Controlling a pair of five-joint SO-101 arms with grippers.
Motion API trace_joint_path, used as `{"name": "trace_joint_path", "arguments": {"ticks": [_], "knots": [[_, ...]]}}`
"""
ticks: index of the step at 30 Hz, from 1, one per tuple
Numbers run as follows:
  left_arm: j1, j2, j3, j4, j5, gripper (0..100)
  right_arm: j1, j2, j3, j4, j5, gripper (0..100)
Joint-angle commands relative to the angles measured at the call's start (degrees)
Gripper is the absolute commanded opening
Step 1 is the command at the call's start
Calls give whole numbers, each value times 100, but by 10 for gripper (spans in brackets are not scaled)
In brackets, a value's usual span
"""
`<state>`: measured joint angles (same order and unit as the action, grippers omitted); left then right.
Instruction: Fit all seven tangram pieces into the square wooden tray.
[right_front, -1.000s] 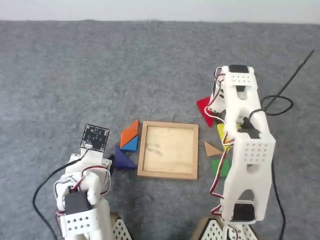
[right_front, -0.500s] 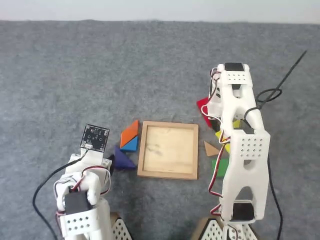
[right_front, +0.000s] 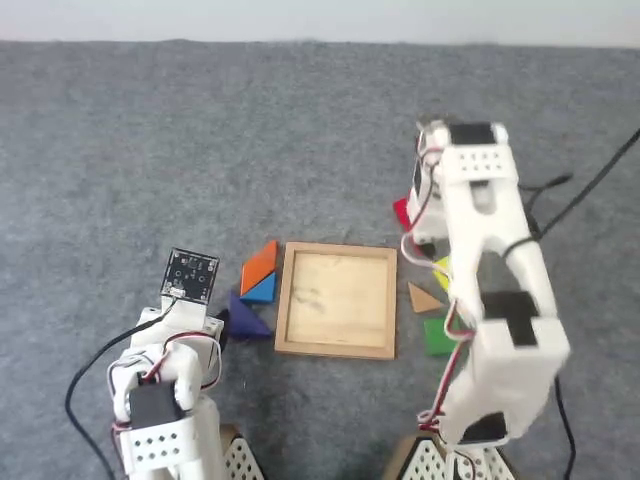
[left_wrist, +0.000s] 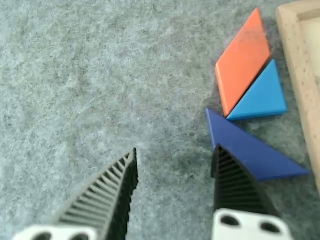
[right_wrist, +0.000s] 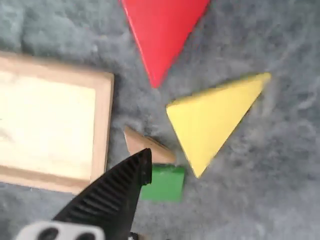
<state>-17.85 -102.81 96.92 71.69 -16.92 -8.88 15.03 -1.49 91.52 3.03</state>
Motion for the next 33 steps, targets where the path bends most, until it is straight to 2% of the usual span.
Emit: {"name": "trace_joint_path", "arguments": {"ticks": [1,5,7,9,15,17,26,30,33], "knots": [[0,18,-40,35,-53,225,-136,-1042,1468,-1349,-105,679],[0,18,-40,35,-53,225,-127,-1121,2637,-3301,-466,677],[0,18,-40,35,-53,225,-119,-1015,2804,-3635,-598,676],[0,18,-40,35,-53,225,-48,-848,2646,-3495,-791,650],[0,18,-40,35,-53,225,558,57,1477,-2651,-958,416],[0,18,-40,35,-53,225,602,444,1169,-2501,-932,377],[0,18,-40,35,-53,225,426,1420,88,-1657,-914,491],[0,18,-40,35,-53,225,453,1516,26,-1490,-914,475],[0,18,-40,35,-53,225,435,1525,26,-1429,-747,423]]}}
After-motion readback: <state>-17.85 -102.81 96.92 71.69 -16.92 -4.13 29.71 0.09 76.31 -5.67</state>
